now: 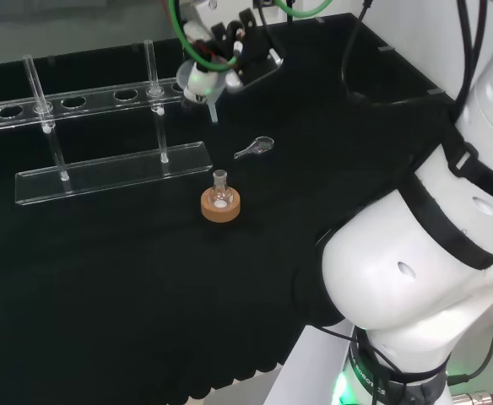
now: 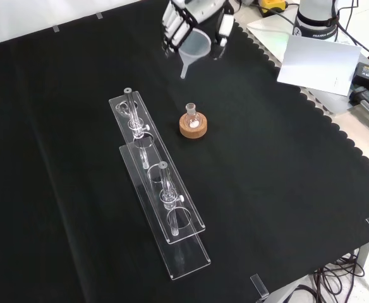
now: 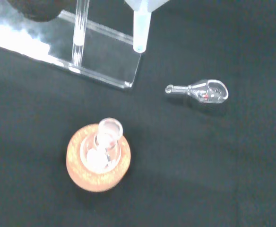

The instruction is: Put the funnel back on the funnel stand.

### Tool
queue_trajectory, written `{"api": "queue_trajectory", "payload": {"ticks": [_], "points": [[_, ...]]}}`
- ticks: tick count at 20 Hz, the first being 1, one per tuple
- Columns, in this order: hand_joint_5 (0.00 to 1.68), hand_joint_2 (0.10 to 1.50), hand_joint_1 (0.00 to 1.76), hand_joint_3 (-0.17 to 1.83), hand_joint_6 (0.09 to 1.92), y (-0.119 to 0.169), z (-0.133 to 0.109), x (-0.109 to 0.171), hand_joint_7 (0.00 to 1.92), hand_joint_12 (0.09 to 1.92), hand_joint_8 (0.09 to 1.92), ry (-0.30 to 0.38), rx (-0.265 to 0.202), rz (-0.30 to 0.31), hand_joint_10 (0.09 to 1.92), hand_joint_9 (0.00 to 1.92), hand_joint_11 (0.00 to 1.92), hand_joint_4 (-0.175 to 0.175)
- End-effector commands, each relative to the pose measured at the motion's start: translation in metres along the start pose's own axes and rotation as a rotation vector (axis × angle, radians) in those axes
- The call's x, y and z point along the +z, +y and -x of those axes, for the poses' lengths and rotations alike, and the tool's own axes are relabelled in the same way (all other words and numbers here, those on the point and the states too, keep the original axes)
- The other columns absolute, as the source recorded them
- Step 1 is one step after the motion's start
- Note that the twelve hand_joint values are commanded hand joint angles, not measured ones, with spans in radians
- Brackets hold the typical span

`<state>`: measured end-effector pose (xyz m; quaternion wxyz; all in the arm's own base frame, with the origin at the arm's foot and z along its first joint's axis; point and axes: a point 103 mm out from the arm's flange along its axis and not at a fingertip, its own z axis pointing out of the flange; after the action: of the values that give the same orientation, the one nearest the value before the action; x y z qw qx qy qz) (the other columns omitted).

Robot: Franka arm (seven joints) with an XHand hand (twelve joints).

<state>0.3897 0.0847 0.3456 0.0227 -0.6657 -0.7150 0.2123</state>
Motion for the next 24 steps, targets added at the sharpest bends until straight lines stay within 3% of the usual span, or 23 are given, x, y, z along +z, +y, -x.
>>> {"api": "queue_trajectory", "payload": {"ticks": [1,9,16,24], "points": [[0.85,1.13,0.82,-0.17,0.38,0.002,0.011,-0.019,0.57,1.21,0.62,0.065,0.012,0.021,0.41,0.88,0.73,0.053],[0.84,1.13,0.81,-0.17,0.39,0.022,0.022,-0.037,0.56,1.21,0.62,0.153,0.016,0.070,0.41,0.88,0.73,0.051],[0.84,1.13,0.81,-0.17,0.40,0.058,0.026,-0.058,0.56,1.21,0.62,0.176,-0.001,0.112,0.41,0.88,0.73,0.048],[0.84,1.13,0.81,-0.17,0.41,0.099,0.026,-0.062,0.56,1.21,0.62,0.197,-0.033,0.101,0.41,0.88,0.73,0.047]]}}
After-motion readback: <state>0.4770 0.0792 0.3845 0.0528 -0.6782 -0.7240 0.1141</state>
